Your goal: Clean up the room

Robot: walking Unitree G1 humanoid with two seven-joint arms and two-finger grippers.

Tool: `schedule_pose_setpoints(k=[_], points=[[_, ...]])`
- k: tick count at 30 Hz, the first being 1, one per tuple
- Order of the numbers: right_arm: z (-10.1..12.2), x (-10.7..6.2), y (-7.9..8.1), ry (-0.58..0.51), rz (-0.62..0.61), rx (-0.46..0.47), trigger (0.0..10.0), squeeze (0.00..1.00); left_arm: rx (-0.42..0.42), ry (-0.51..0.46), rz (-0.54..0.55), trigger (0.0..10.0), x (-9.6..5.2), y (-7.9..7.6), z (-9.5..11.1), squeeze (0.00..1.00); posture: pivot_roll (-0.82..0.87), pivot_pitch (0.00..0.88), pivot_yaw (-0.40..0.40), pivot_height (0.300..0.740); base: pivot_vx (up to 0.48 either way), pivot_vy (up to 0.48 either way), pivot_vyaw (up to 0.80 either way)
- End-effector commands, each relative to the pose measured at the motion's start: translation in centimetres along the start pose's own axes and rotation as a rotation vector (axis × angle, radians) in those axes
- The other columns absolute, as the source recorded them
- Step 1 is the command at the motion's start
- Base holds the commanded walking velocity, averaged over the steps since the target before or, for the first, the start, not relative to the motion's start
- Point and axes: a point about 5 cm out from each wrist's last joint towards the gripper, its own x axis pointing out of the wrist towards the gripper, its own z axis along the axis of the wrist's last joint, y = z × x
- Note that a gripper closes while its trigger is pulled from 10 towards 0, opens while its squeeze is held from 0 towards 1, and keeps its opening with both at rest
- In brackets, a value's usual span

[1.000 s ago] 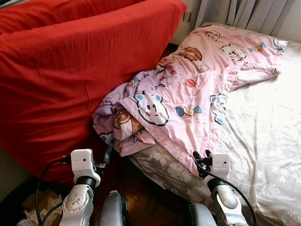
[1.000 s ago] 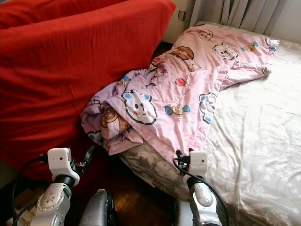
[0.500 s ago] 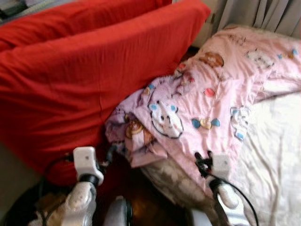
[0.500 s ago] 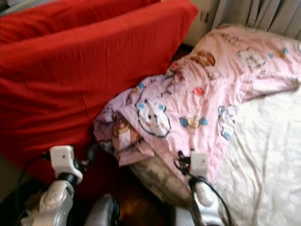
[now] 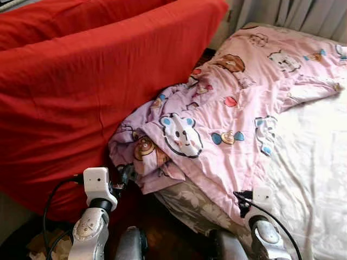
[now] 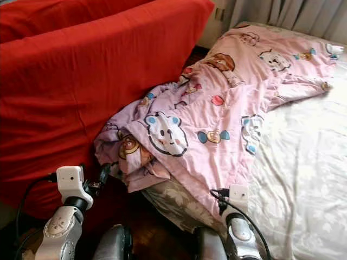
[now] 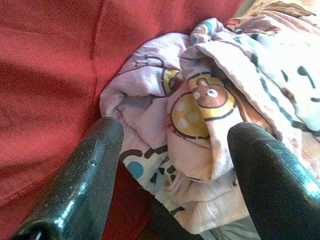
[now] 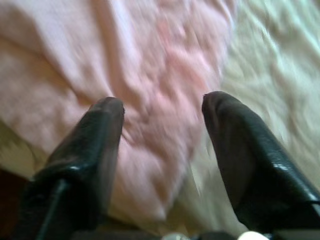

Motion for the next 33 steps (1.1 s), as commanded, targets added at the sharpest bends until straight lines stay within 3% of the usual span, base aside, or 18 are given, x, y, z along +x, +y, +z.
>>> schedule_pose_setpoints(k=[1,9,10,11,12,25,33], points=[[-0.6,-0.1,-0.1,0.033,-0.012,0.016,10.0,1.0,0.003,0.025,0.007,10.0,-0.4,0.3,-0.3,0.0,-0.02,0.197,0.001,0.62,0.0,0.0,0.0],[-1.1,-0.2,-0.2,0.074,-0.027,0.066,10.0,1.0,0.006,0.036,0.002,10.0,-0.7,0.4,-0.5,0.0,-0.02,0.211,0.012,0.62,0.0,0.0,0.0],[-1.3,-0.2,-0.3,0.083,-0.026,0.073,10.0,0.38,0.009,0.039,0.002,10.0,-0.7,0.5,-0.5,0.0,-0.01,0.214,0.015,0.62,0.0,0.0,0.0],[-1.3,-0.2,-0.3,0.089,-0.025,0.078,10.0,0.38,0.01,0.04,0.001,10.0,-0.8,0.5,-0.6,0.0,-0.01,0.214,0.015,0.62,0.0,0.0,0.0],[-1.5,-0.2,-0.4,0.1,-0.023,0.085,10.0,0.0,0.013,0.043,0.0,10.0,-0.9,0.6,-0.6,0.0,-0.01,0.22,0.019,0.62,0.0,0.0,0.0],[-1.3,0.0,-0.9,0.124,-0.039,0.129,10.0,0.0,0.022,0.068,-0.012,10.0,-1.7,0.6,-0.8,0.0,0.01,0.266,0.043,0.62,0.0,0.0,0.0],[-0.6,0.3,-0.2,0.113,0.027,0.145,10.0,0.0,0.029,0.074,-0.018,10.0,-2.0,0.5,-0.6,0.0,0.02,0.284,0.045,0.62,0.0,0.0,0.0]])
